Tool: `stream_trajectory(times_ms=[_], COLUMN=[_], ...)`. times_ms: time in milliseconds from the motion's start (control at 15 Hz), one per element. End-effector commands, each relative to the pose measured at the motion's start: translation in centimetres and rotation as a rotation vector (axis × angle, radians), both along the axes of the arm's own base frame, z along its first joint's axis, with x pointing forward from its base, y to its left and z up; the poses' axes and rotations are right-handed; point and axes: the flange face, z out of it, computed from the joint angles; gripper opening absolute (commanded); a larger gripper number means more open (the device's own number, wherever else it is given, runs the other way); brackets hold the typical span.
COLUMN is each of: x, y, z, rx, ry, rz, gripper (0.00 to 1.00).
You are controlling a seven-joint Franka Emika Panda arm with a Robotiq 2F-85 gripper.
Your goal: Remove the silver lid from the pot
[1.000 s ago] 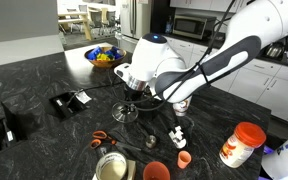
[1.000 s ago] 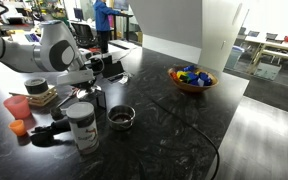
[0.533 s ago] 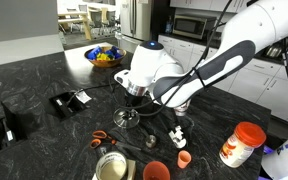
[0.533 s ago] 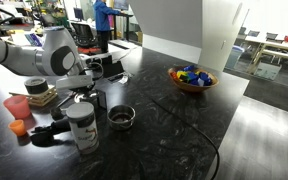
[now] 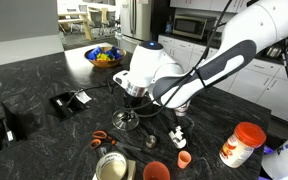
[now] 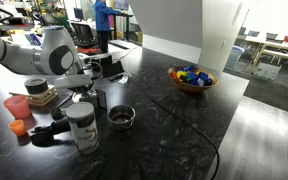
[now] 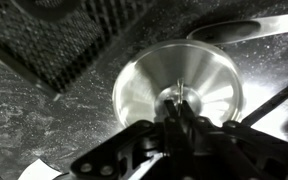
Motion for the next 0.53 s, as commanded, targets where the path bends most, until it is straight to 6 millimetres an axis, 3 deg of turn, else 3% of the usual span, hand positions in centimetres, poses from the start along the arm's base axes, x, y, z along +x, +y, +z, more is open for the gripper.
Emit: stream_trajectory(times_ms=[0,67,267,467], x=[0.6,0.6,1.1,1.1], y=[1.1,1.5,1.5,0.3], z=[1.0,1.3,2.4,4.3], rx=[0.017,0.017,0.022,0.025], ry=[0.004,-0.004,-0.026,-0.047], rz=[0.036,0.04,0.031,0.009], gripper=[0.2,0.39,0.58,0.8])
